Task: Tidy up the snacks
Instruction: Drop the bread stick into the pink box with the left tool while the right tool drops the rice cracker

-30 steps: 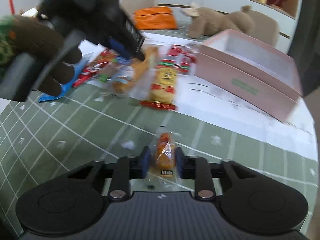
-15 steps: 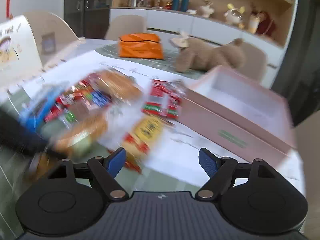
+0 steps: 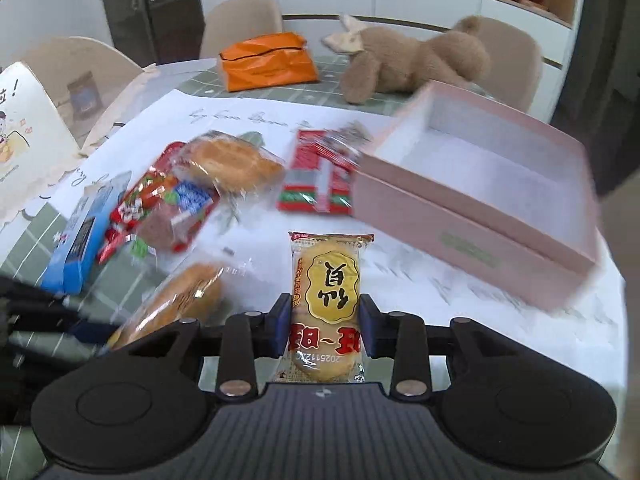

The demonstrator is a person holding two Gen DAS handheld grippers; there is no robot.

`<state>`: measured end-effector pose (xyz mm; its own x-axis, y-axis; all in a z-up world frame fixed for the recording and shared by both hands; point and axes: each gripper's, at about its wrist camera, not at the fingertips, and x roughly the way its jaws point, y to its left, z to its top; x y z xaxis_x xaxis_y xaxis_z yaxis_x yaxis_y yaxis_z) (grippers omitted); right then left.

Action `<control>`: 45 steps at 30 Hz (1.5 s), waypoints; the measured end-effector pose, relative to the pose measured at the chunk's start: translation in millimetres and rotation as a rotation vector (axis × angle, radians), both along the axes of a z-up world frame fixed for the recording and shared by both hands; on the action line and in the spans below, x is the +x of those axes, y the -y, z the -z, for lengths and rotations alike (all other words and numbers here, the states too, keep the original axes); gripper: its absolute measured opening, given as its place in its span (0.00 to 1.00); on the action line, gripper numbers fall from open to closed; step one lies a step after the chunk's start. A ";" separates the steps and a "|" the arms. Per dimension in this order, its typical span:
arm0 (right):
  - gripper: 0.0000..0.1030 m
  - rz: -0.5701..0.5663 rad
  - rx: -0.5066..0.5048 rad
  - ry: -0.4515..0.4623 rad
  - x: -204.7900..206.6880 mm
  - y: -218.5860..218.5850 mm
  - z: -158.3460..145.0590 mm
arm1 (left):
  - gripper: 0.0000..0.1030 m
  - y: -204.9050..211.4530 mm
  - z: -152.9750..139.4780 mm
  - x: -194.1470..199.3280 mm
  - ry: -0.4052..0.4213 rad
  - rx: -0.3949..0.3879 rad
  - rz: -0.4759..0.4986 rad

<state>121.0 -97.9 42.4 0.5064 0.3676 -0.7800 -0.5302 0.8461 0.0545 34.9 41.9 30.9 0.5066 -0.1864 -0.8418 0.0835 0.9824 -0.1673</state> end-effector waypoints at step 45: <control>0.53 0.123 0.132 0.095 109.1 47.6 -15.2 | 0.21 -10.1 7.5 242.4 0.094 0.093 0.279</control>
